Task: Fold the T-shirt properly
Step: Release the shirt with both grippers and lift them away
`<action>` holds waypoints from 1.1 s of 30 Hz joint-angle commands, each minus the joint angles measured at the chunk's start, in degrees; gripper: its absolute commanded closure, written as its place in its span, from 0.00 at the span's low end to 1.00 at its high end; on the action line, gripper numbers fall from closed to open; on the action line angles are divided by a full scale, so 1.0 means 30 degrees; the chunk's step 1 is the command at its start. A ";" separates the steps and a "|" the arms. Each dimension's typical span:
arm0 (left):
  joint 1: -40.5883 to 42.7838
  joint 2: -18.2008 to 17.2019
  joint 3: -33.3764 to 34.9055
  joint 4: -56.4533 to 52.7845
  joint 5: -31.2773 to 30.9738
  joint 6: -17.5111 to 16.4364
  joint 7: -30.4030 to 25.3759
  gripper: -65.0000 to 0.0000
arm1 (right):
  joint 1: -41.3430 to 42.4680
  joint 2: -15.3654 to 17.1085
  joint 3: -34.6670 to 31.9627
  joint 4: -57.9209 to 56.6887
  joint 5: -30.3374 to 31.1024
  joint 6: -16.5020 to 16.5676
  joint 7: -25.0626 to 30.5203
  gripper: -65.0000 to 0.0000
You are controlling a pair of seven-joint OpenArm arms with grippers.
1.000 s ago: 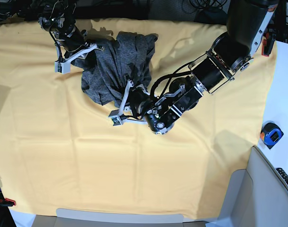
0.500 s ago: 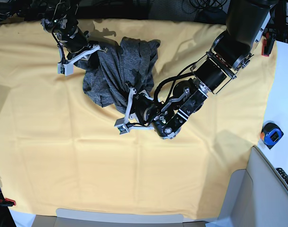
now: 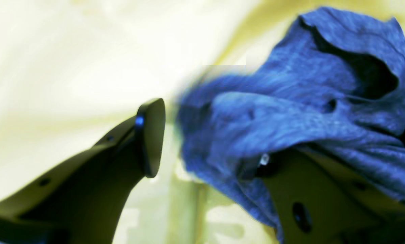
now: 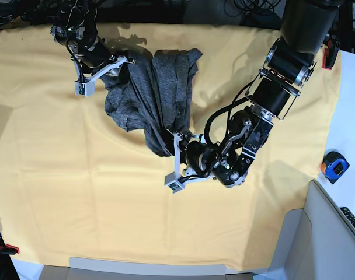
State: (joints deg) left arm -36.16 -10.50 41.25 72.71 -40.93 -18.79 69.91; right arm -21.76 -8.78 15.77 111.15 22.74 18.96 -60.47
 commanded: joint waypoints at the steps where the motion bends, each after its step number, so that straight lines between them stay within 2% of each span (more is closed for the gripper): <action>1: -0.0737 -0.0148 -0.0257 0.0834 -0.0028 0.0035 -0.0373 0.52 | -0.0029 -0.0075 -0.0055 0.0531 0.0082 0.0083 -0.0196 0.55; 8: -0.0561 -0.0499 -0.0286 0.2006 -0.0057 0.0035 0.0946 0.52 | 0.0850 0.0215 -0.0026 0.0795 0.0082 0.0083 -0.0196 0.57; 13: -0.0034 -0.0997 -0.0286 0.3090 -0.0028 0.0035 0.0975 0.52 | 0.1319 0.0185 -0.0055 0.0795 0.0082 0.0083 -0.0196 0.57; 21: -0.0034 -0.1056 -0.0257 0.3237 0.0001 0.0035 0.1151 0.52 | 0.1495 0.0215 -0.0084 0.1205 0.0082 0.0083 -0.0196 0.57; 27: -0.0034 -0.2170 -0.0257 0.3325 0.0001 0.0035 0.1151 0.52 | 0.1583 0.0273 -0.0055 0.1410 -0.0006 0.0083 -0.0196 0.57; 33: 0.0289 -0.3459 -0.0462 0.5581 -0.0028 0.0094 0.1386 0.52 | 0.1876 0.0683 -0.0026 0.1733 0.0053 0.0083 -0.0196 0.57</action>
State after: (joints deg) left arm -34.04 -20.34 40.64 88.75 -40.75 -18.55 73.93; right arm -16.53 -6.72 15.75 114.80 22.31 19.00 -62.06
